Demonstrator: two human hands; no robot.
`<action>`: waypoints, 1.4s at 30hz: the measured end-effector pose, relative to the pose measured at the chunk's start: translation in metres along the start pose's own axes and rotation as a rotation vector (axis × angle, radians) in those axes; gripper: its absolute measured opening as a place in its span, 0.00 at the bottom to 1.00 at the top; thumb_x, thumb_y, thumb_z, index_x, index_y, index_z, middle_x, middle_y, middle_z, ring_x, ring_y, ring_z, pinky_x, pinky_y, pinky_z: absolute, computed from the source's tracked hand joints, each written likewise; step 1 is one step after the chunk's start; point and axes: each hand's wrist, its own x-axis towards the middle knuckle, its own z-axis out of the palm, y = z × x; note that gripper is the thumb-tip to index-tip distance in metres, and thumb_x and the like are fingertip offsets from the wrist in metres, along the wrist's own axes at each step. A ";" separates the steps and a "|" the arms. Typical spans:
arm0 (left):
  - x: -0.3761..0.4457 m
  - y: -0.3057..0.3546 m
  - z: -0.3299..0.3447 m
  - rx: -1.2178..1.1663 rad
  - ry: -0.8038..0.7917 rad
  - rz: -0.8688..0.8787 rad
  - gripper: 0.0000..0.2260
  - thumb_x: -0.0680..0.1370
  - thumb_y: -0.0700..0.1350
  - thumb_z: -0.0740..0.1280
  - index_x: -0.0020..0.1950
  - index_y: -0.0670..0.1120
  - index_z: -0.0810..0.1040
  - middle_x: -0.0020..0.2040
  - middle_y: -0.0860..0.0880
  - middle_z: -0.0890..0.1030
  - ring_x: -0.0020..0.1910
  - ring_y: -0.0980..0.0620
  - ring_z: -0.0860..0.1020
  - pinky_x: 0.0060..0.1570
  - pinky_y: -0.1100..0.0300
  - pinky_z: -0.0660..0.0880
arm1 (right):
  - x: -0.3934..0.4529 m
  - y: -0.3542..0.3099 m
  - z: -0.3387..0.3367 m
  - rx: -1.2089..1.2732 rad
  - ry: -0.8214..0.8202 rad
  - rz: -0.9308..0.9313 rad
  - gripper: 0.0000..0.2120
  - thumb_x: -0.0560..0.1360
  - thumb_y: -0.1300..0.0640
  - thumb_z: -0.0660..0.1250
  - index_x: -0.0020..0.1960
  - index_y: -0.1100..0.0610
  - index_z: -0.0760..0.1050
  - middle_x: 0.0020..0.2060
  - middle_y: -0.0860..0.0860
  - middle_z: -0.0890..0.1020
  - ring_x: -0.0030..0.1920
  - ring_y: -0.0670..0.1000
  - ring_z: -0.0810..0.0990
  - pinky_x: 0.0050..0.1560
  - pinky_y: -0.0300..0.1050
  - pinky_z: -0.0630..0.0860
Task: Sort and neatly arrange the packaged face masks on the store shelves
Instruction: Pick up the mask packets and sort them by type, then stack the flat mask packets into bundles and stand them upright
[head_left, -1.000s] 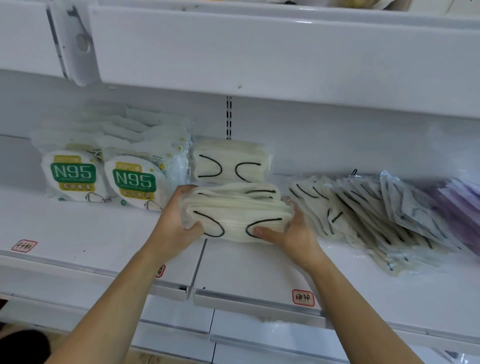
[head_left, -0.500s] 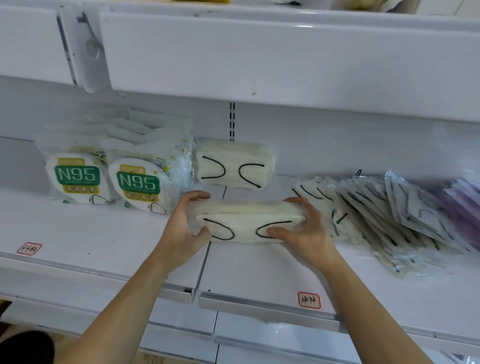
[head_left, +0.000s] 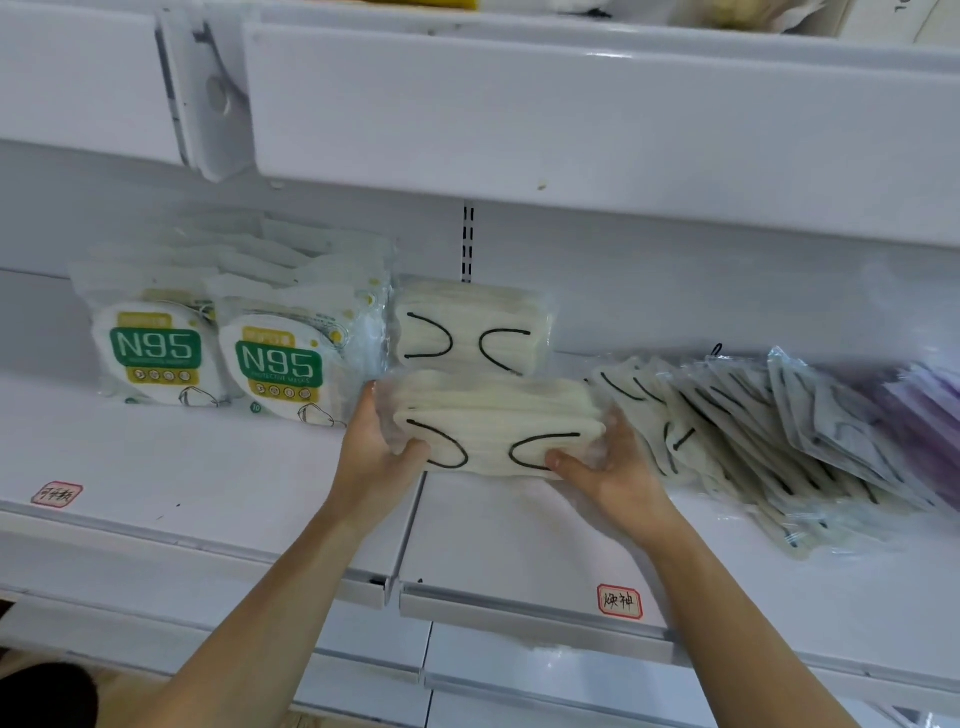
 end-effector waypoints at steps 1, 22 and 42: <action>0.000 0.000 0.000 0.012 -0.002 0.010 0.27 0.72 0.27 0.63 0.69 0.46 0.71 0.51 0.43 0.80 0.48 0.54 0.78 0.50 0.62 0.75 | 0.000 0.002 0.000 0.009 0.003 0.030 0.47 0.69 0.47 0.82 0.79 0.52 0.59 0.62 0.47 0.82 0.63 0.49 0.81 0.68 0.58 0.76; 0.039 -0.004 0.021 0.263 0.152 0.232 0.41 0.72 0.37 0.73 0.82 0.44 0.57 0.71 0.49 0.69 0.65 0.57 0.68 0.64 0.67 0.64 | 0.057 -0.015 0.011 -0.100 0.273 -0.032 0.15 0.74 0.77 0.69 0.54 0.61 0.75 0.38 0.45 0.85 0.39 0.37 0.83 0.42 0.35 0.77; 0.069 -0.030 0.026 0.945 -0.109 0.304 0.18 0.73 0.52 0.65 0.60 0.45 0.74 0.59 0.47 0.75 0.59 0.44 0.73 0.55 0.51 0.72 | 0.100 -0.042 0.062 0.035 0.313 0.056 0.39 0.75 0.46 0.69 0.81 0.50 0.58 0.78 0.51 0.66 0.77 0.52 0.65 0.78 0.51 0.62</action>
